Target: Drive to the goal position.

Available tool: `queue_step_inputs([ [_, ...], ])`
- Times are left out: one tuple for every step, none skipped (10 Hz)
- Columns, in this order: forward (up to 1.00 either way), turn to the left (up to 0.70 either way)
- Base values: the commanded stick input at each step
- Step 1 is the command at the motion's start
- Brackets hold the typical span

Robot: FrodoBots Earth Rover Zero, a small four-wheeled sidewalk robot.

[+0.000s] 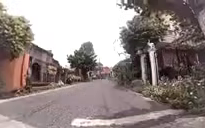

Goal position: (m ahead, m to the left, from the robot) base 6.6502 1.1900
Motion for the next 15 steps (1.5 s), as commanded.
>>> queue_step_inputs([
  [0.50, 0.00],
  [0.50, 0.00],
  [0.50, 0.00],
  [0.50, 0.00],
  [0.50, 0.00],
  [0.50, 0.00],
  [0.50, 0.00],
  [0.50, 0.00],
  [0.50, 0.00],
  [0.50, 0.00],
  [0.50, 0.00],
  [0.50, 0.00],
  [0.50, 0.00],
  [0.50, 0.00],
  [0.50, 0.00],
])
